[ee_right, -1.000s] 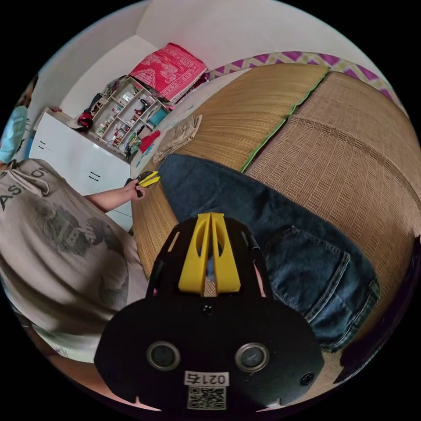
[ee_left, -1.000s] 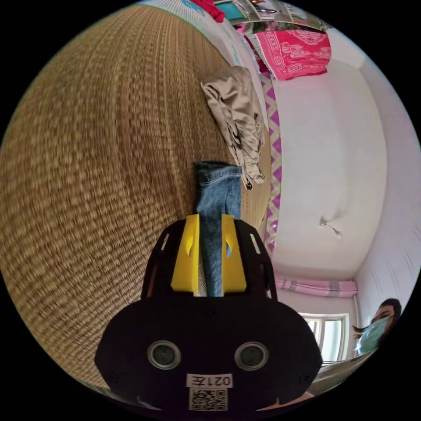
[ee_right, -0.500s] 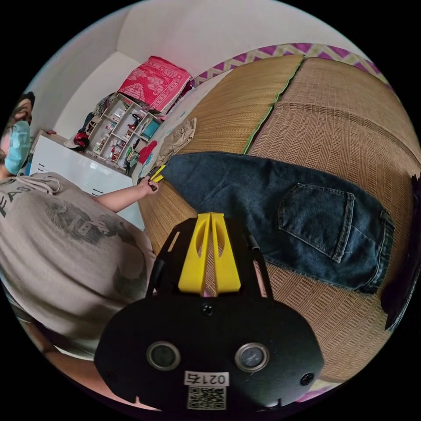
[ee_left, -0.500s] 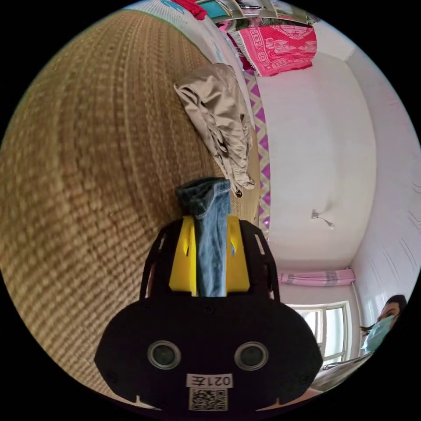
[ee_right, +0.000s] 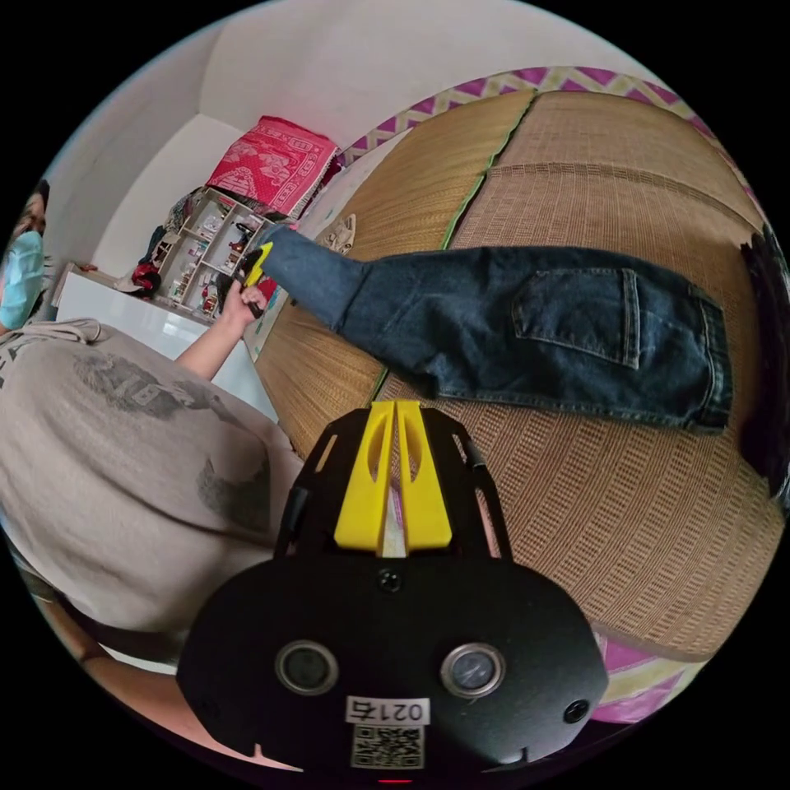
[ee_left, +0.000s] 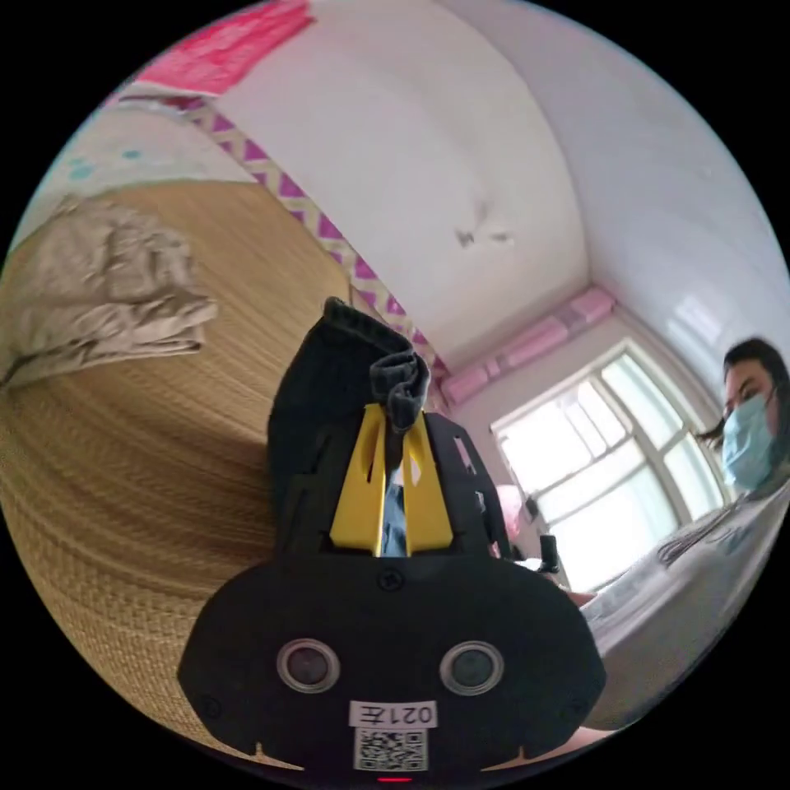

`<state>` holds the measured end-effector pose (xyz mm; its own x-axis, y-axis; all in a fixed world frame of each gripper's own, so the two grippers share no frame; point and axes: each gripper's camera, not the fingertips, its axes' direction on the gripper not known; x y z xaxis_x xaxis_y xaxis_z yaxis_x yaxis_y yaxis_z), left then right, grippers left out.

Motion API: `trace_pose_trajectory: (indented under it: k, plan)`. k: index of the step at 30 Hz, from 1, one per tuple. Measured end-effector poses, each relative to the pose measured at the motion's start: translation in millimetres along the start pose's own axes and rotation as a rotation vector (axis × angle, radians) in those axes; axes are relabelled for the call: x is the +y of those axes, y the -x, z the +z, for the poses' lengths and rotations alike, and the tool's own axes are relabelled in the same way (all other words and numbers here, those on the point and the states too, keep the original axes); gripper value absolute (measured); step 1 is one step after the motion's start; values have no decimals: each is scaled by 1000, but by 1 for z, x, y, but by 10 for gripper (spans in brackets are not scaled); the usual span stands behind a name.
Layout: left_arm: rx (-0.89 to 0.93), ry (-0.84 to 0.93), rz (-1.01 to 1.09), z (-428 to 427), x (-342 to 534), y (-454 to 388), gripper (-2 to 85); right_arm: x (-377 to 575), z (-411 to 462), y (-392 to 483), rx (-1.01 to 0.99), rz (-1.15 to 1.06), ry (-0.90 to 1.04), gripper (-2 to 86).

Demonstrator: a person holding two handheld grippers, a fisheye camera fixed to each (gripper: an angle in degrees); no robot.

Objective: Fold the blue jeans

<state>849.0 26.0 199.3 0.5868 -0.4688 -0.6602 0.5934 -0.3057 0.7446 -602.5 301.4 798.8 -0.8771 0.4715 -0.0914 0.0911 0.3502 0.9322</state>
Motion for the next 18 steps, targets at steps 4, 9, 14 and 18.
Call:
trace_pose_trajectory:
  k: [4,9,14,18]
  plan:
    - [-83,215,115,164,15,-112,-2,27,5,-6,-23,6,12,-5]
    - [-326,554,231,366,81,-168,5,69,-2,-9,-39,33,-27,-6]
    - [-473,620,269,445,104,-196,9,114,-16,-12,-53,92,-73,-6]
    - [-475,653,376,477,111,-226,66,147,-23,-22,-55,152,-100,-5]
